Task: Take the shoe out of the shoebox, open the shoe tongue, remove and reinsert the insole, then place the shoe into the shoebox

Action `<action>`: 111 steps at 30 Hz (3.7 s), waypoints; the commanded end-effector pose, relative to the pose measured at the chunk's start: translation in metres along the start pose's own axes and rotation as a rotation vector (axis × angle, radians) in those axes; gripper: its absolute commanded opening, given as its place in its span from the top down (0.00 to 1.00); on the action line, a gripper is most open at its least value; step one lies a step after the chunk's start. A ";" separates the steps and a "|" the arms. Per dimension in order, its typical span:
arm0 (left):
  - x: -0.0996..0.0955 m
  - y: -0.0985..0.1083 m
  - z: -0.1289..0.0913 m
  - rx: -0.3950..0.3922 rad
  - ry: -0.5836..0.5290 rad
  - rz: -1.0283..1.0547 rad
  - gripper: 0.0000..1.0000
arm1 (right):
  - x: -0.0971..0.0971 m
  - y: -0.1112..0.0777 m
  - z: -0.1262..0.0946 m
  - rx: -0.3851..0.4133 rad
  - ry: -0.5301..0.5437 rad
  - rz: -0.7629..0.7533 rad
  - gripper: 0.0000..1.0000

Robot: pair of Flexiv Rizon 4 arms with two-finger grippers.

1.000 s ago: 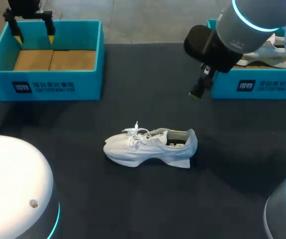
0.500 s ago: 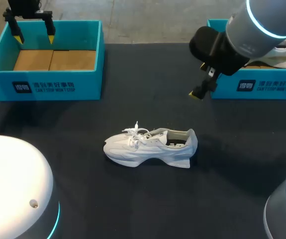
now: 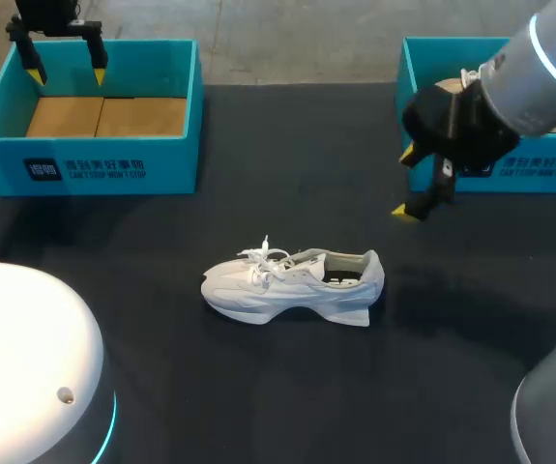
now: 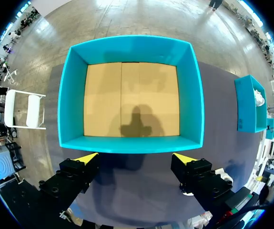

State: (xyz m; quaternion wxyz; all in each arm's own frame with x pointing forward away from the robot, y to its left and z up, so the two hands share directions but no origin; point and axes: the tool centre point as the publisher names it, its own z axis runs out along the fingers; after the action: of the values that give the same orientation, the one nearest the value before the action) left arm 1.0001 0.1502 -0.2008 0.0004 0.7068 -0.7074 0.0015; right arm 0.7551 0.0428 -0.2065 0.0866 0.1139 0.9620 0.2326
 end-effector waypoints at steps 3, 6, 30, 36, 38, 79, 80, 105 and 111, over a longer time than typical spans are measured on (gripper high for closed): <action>0.000 0.000 0.000 -0.001 -0.001 0.000 0.00 | 0.017 -0.042 0.014 -0.213 -0.034 0.010 0.00; 0.000 0.000 0.000 -0.001 -0.001 0.000 0.00 | 0.022 -0.052 0.021 -0.242 -0.026 -0.010 0.00; 0.000 0.000 0.000 -0.001 -0.001 0.000 0.00 | 0.036 -0.109 0.046 -0.416 0.116 -0.061 0.00; 0.000 0.000 0.000 -0.001 -0.001 0.000 0.00 | 0.036 -0.120 0.055 -0.425 0.127 -0.075 0.00; 0.000 0.000 0.000 -0.001 -0.001 0.000 0.00 | 0.036 -0.123 0.058 -0.431 0.123 -0.077 0.00; 0.000 0.000 0.000 -0.001 -0.001 0.000 0.00 | 0.033 -0.133 0.064 -0.481 0.064 -0.159 0.00; 0.000 0.000 0.000 -0.001 -0.001 0.000 0.00 | 0.033 -0.133 0.064 -0.481 0.064 -0.159 0.00; 0.000 0.000 0.000 -0.001 -0.001 0.000 0.00 | 0.025 -0.095 0.124 -0.458 0.035 -0.056 0.00; 0.000 0.000 0.000 -0.001 -0.001 0.000 0.00 | 0.035 -0.085 0.140 -0.461 0.052 -0.039 0.00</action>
State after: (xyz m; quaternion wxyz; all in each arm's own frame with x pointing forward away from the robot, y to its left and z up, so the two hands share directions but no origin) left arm 1.0001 0.1502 -0.2008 0.0004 0.7068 -0.7074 0.0015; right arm 0.7340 0.0260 -0.3655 0.0882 0.0636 0.8858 0.4512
